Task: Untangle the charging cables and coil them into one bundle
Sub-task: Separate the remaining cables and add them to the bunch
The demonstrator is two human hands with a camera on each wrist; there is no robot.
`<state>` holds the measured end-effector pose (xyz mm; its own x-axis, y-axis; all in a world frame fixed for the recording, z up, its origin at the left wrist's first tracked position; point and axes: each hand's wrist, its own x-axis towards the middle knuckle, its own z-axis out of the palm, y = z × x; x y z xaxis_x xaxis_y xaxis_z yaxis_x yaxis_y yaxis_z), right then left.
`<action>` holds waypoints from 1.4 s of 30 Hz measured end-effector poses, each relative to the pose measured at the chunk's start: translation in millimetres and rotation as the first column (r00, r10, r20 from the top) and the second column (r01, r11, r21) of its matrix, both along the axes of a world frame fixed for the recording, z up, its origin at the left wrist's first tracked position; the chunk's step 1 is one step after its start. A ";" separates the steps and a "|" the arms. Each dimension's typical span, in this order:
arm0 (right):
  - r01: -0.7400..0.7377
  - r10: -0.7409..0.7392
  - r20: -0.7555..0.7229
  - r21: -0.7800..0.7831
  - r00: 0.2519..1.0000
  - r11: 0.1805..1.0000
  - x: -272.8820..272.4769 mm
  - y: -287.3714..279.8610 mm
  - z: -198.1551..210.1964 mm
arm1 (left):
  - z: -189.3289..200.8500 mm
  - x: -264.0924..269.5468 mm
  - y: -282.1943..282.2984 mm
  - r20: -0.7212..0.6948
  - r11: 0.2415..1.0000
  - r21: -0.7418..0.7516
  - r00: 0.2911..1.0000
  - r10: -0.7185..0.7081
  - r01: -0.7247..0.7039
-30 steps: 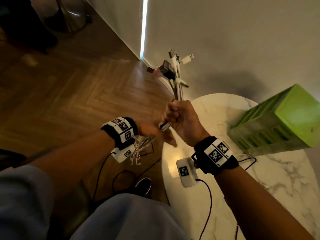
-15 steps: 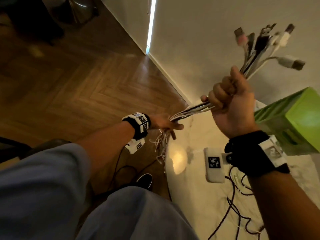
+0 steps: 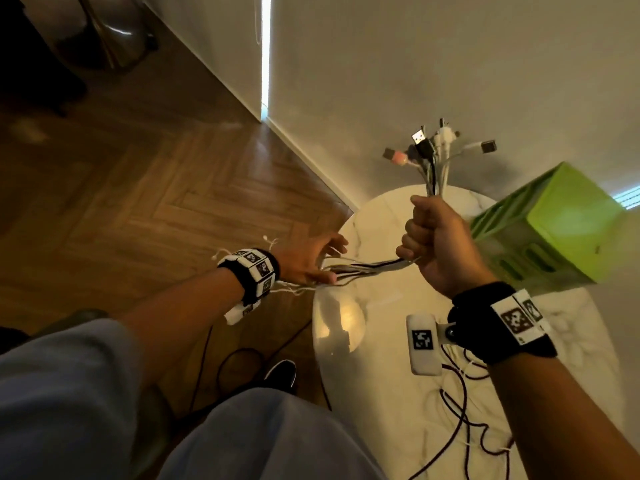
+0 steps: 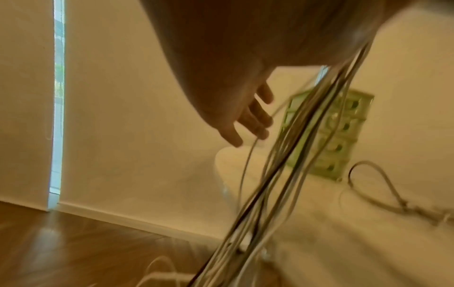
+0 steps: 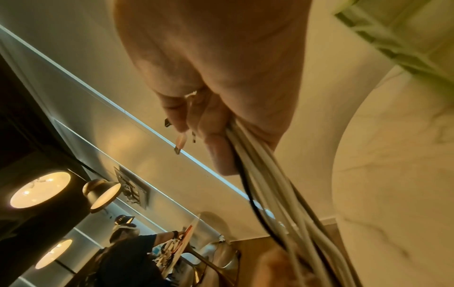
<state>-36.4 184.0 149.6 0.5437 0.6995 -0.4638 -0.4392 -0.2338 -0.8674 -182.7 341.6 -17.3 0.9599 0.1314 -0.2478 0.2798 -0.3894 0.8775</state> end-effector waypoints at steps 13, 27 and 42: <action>-0.348 0.349 0.008 0.067 0.937 0.935 -2.4 -70.9 -50.2 | 134.3 74.1 -77.8 0.272 0.923 -0.357 0.961 -0.043 0.142; 0.122 0.029 0.522 -0.253 0.853 0.960 -16.3 -137.5 -132.5 | 122.5 127.1 -180.0 0.000 0.784 -0.536 0.929 -0.371 0.313; 0.366 -0.333 0.154 -0.330 0.930 0.870 98.4 -302.3 -153.0 | 63.0 215.0 -257.2 -0.196 0.860 -0.485 0.978 0.068 -0.157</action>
